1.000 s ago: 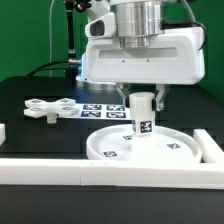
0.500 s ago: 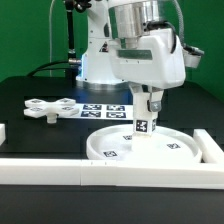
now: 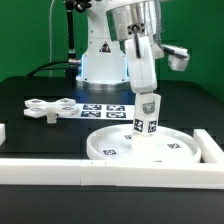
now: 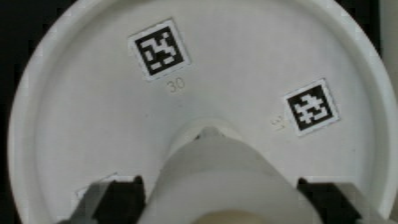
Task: Assemble round table
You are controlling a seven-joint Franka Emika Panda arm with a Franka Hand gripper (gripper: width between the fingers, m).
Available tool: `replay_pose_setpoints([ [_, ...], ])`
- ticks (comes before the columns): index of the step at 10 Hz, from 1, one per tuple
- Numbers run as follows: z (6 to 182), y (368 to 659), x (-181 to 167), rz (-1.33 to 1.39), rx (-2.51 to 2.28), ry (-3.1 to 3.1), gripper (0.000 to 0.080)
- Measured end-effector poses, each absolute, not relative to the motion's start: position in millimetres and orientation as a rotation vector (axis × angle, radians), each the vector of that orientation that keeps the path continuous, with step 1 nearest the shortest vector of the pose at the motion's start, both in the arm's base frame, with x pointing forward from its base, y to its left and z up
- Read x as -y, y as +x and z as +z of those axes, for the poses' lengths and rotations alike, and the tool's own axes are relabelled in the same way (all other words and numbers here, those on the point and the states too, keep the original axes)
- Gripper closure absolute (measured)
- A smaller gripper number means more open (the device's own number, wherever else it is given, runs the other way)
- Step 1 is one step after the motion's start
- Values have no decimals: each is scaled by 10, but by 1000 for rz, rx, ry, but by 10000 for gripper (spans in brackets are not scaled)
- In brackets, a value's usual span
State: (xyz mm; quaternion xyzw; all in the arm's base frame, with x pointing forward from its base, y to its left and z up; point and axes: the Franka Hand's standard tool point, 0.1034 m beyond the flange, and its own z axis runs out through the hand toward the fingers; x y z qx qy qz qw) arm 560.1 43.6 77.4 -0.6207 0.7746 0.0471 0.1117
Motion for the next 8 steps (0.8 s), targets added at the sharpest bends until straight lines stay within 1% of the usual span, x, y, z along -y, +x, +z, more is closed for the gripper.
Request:
replay_pose_setpoints([
  [1,771,5599,-439,137,-2263,-1836,385],
  [2,772,5597,-442,134,-2217,-1894,208],
  [3,799,5620,-451,142,-2128,-2010,208],
  [4,811,5642,-444,121,-2026,-2105,162],
  [8,801,5633,-445,75,-1694,-2372,151],
])
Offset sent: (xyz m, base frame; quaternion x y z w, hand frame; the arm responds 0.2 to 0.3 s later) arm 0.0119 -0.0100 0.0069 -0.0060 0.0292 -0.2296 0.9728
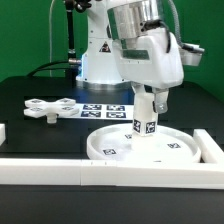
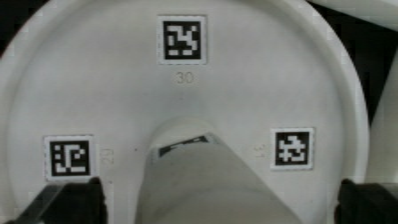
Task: Assemble round table
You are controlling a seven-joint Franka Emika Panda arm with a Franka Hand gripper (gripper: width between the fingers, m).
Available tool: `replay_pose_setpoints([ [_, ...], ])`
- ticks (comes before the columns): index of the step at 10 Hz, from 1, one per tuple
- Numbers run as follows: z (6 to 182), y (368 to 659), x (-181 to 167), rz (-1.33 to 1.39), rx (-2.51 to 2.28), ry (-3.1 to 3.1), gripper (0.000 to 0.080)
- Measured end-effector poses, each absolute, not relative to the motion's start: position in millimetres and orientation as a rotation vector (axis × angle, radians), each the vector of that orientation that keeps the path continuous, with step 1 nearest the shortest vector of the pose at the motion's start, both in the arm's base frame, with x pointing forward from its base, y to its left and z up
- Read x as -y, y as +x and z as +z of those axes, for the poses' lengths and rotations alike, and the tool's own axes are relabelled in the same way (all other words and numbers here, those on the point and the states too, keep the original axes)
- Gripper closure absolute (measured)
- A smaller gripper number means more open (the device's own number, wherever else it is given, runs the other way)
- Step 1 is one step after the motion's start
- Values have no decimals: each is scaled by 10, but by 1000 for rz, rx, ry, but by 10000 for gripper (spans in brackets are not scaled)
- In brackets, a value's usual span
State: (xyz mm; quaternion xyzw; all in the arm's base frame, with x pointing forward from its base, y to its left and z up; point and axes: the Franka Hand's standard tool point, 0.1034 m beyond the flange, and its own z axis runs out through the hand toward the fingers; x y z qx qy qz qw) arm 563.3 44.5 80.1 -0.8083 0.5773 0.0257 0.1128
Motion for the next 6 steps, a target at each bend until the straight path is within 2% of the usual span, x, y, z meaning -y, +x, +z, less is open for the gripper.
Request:
replay_pose_setpoints([
  [2,804,5632,-442,49,-1460,-2534,151],
  [6,867,5712,-412,-44,-693,-2910,151],
])
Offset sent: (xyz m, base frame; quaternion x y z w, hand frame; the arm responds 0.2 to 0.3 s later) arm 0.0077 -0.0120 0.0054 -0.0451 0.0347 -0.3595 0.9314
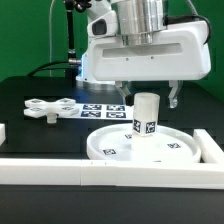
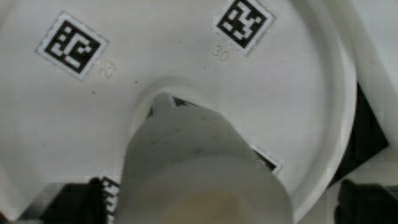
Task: Assemble round table
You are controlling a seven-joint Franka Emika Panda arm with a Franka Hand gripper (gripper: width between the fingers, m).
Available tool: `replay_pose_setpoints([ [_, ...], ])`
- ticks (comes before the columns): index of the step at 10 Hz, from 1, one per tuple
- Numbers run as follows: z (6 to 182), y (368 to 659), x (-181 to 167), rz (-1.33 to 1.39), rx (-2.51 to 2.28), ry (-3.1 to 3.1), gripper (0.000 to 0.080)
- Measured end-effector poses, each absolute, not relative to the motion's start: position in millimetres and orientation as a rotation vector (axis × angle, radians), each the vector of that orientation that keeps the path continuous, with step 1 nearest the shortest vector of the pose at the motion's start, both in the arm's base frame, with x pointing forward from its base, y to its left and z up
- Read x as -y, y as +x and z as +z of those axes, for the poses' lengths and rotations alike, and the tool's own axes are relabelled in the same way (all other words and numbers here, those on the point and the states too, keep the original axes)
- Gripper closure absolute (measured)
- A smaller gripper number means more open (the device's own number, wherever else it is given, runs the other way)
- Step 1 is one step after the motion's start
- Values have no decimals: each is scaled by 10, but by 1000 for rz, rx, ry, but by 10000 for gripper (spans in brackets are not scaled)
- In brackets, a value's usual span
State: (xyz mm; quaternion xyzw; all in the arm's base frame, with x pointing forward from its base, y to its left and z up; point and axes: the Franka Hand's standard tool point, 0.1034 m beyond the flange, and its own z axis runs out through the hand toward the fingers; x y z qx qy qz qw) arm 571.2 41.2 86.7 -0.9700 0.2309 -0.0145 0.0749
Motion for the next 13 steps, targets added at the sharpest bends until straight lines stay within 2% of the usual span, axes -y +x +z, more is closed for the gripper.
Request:
replay_pose_setpoints([
  [5,867,5719,-402,-83,-235,-2997,151],
  [13,836,5673,-426,-119,1088,-2905,151],
])
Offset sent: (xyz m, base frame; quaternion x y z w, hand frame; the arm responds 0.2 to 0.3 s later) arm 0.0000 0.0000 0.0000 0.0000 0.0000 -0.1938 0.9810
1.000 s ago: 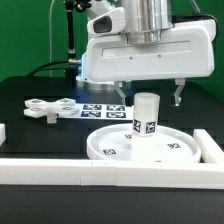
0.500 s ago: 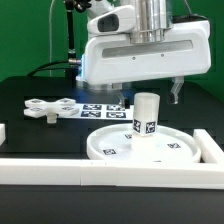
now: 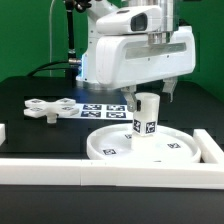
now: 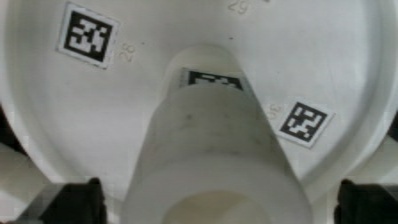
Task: Assemble round table
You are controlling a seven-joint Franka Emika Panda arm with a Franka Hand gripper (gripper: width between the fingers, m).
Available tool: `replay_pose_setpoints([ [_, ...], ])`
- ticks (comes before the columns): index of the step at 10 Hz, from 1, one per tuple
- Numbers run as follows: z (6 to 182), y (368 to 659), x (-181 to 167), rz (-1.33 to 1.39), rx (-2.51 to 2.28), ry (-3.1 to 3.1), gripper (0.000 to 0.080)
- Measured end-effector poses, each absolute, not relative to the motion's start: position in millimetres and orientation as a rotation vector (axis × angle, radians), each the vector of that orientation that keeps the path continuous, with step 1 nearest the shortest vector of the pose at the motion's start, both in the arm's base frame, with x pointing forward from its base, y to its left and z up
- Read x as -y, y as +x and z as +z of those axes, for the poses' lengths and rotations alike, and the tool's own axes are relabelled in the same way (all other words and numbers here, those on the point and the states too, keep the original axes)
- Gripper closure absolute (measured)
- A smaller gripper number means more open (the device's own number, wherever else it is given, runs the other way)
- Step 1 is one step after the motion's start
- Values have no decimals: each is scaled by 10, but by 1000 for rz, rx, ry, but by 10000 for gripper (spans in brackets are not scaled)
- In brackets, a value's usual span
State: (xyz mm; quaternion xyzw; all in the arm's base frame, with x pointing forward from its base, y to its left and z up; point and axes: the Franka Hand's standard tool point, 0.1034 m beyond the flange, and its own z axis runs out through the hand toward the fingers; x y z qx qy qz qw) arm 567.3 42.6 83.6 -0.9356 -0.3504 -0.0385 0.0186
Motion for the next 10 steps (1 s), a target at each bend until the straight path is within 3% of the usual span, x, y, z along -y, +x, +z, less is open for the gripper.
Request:
replay_pose_setpoints([
  [10,792,5726,-469,-45,2347,-2253,151],
])
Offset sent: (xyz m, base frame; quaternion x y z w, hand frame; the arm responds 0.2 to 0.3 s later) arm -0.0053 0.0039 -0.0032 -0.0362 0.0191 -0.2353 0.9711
